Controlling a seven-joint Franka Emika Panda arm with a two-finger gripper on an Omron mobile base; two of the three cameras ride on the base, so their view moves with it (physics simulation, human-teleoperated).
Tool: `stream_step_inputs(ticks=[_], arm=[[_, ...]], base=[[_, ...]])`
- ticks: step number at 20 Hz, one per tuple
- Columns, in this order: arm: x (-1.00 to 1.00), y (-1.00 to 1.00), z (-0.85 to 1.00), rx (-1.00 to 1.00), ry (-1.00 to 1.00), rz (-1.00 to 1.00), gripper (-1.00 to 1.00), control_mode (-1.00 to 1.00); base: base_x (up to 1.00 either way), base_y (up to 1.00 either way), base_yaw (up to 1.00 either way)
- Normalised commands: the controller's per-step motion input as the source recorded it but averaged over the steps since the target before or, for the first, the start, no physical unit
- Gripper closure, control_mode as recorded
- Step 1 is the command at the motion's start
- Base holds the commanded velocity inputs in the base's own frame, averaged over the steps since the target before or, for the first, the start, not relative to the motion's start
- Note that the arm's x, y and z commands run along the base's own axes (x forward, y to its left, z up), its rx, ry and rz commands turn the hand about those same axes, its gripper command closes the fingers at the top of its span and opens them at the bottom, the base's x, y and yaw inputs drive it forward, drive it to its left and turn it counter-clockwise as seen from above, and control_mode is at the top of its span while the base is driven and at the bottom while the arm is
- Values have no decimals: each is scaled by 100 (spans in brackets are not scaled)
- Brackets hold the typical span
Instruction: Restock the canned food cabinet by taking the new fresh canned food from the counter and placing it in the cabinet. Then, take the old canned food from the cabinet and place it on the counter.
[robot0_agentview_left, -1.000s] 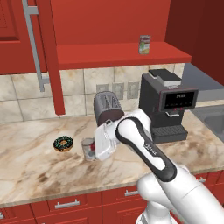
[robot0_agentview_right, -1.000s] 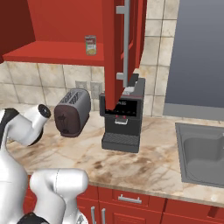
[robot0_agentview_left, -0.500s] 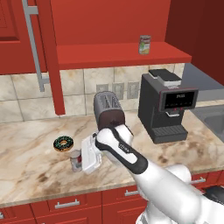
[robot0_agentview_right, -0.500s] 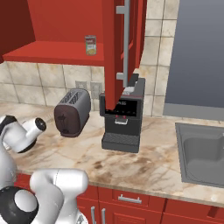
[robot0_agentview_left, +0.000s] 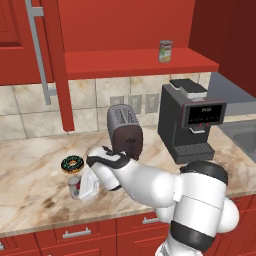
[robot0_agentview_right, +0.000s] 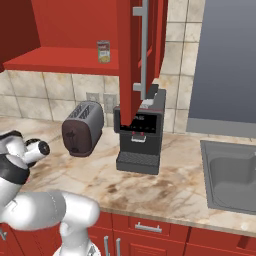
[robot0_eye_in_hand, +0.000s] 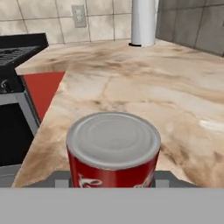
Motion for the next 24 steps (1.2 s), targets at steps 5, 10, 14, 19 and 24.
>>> stream_step_inputs(ticks=[5,10,14,19,24], arm=[[51,-5,-21,-1,7,0,-100,-100],[15,-2,13,0,1,0,-100,-100],[-3,0,77,0,0,-6,-100,-100],[-64,-2,100,0,0,-2,-100,-100],[-96,-40,100,0,0,-2,-100,-100]], base=[[0,0,0],[0,0,0],[0,0,0],[0,0,0],[0,0,0]])
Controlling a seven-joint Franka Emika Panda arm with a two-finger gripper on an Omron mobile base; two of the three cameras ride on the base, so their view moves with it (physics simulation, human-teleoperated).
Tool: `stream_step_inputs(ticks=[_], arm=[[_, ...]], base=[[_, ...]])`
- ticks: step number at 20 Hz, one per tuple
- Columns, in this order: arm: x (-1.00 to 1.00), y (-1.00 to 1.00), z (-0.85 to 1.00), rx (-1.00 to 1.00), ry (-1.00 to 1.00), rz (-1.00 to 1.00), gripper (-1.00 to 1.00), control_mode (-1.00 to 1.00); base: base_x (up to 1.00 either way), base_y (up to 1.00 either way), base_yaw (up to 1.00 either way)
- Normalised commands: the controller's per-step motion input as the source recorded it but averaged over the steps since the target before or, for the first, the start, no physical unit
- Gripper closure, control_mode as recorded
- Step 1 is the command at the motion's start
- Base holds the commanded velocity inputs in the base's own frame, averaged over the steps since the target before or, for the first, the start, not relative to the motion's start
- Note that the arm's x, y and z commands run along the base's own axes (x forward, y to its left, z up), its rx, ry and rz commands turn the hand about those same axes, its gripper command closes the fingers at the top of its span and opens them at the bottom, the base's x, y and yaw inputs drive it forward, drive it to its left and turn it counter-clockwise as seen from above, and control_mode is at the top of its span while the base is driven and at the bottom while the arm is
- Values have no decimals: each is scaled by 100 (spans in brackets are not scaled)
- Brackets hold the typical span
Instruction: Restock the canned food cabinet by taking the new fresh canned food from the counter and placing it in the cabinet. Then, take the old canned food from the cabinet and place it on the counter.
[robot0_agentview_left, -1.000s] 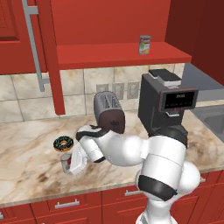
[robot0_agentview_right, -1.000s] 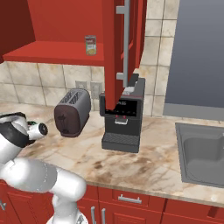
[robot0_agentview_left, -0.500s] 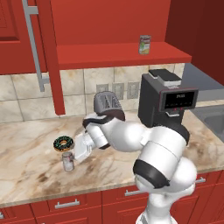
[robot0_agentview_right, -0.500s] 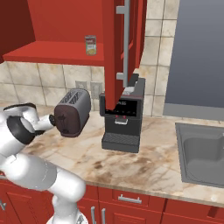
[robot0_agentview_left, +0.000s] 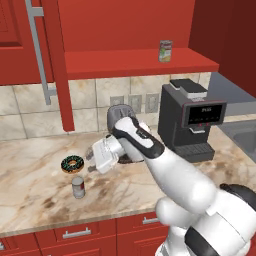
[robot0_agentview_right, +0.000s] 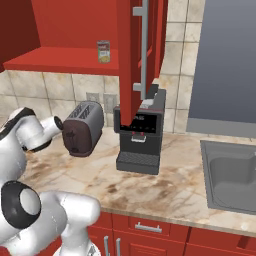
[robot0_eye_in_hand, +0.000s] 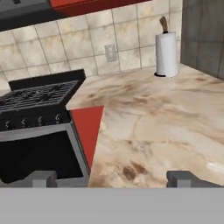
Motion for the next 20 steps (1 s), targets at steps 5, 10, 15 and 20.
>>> stream_step_inputs(ticks=[5,10,15,20], arm=[[-100,-87,100,0,0,-9,-100,-100],[-100,-93,99,-4,0,-7,-100,-100],[-100,-56,84,-12,0,-13,-100,-100],[-100,-11,54,-21,-3,-23,-100,-100]], base=[[0,0,0],[0,0,0],[0,0,0],[0,0,0]])
